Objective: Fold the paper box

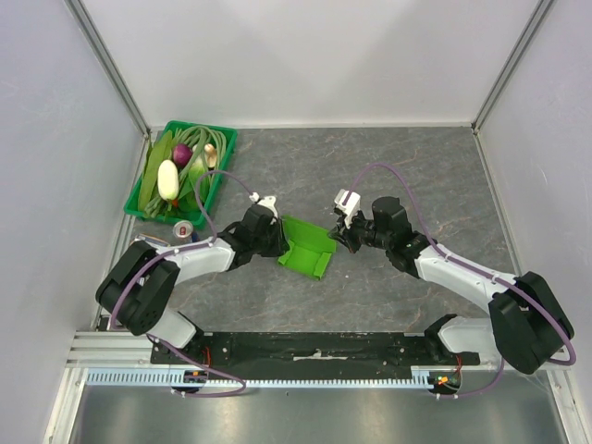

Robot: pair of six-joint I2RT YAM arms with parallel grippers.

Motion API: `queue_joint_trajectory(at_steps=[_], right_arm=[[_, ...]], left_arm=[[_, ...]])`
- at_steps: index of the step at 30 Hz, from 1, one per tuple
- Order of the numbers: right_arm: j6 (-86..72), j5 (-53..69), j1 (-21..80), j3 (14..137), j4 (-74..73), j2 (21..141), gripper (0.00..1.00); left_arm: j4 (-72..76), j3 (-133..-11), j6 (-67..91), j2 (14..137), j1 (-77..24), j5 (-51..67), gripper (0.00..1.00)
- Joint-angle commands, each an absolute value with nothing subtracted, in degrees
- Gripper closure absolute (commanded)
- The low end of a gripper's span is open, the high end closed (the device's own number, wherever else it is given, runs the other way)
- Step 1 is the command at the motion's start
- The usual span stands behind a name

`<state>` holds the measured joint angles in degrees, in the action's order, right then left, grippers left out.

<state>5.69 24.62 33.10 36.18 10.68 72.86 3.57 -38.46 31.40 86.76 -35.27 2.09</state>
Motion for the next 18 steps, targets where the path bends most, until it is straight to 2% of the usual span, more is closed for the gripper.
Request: queue_joint_trajectory(at_steps=[1,2,3,5,8,9,12,15,18], right_arm=[[3.4,24.1,32.9,38.7,10.9,73.2,1.0],[1.9,22.5,32.9,38.8,11.0,73.4,1.0],[0.1,17.9,32.9,38.9,11.2,73.5,1.0],[-7.5,15.5,32.9,40.2,9.7,73.7,0.96],[-21.2,4.1,33.0,42.3,3.2,73.8,0.62],[-24.5,-1.8,32.9,43.2,-4.7,74.1,0.47],[-31.1,-8.0,32.9,46.1,-18.9,74.4,0.36],[-32.7,-8.0,32.7,44.0,-23.1,70.1,0.29],[-35.9,-7.1,32.7,39.0,-22.9,61.8,0.26]], left_arm=[[4.2,-37.3,29.9,87.1,-39.0,-5.3,0.74],[4.2,-37.2,30.1,87.2,-39.5,-6.3,0.77],[3.4,-37.2,30.3,87.3,-40.2,-9.5,0.86],[1.9,-37.7,30.9,87.8,-43.0,-13.7,0.92],[0.4,-38.7,32.1,88.2,-46.5,-21.4,0.98],[-1.1,-38.6,32.4,88.2,-47.3,-23.9,0.98],[-1.8,-38.5,33.7,88.3,-48.5,-25.4,0.98],[-2.5,-38.2,34.4,88.4,-49.4,-26.6,0.98],[-3.2,-38.1,35.4,88.1,-49.4,-26.5,0.98]])
